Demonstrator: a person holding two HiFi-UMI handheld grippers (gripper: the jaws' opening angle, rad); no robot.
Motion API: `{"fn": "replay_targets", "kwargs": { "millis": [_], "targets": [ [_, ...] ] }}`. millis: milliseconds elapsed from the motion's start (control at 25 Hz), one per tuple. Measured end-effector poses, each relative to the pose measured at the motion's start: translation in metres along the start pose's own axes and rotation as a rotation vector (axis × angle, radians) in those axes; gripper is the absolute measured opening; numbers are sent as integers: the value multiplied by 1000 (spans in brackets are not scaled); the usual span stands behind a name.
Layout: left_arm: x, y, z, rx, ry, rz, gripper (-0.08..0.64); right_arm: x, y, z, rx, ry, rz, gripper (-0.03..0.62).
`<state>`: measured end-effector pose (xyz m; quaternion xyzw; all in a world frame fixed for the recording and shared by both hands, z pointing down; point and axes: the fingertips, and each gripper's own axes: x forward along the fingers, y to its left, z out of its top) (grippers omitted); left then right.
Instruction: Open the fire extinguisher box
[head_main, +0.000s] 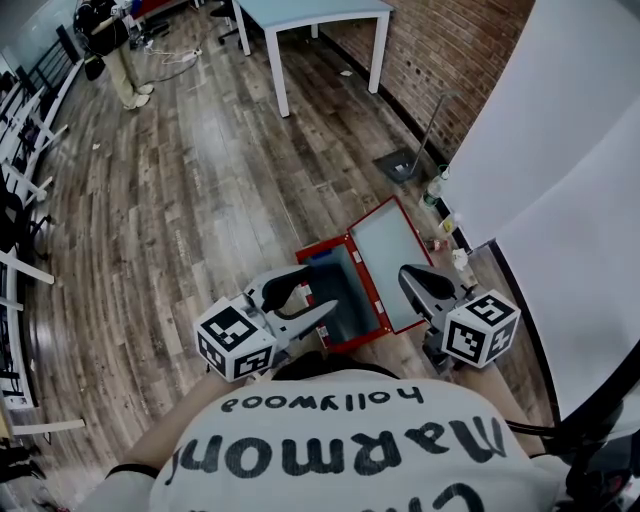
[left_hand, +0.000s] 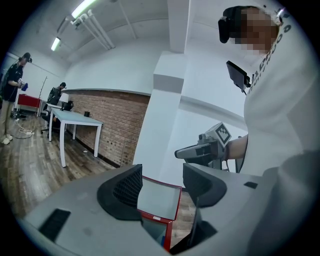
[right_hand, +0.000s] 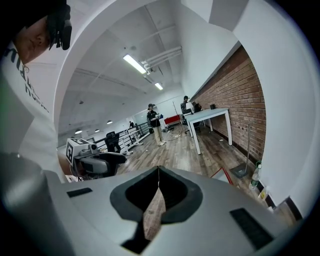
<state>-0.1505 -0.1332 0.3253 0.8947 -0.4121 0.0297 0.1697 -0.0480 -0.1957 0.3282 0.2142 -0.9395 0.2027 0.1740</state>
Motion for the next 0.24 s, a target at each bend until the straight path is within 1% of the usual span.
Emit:
{"fn": "replay_targets", "kwargs": {
  "millis": [240],
  "targets": [
    [0, 1, -1, 0, 5, 0, 255, 0, -2, -1, 2, 7, -2, 12]
  ]
}}
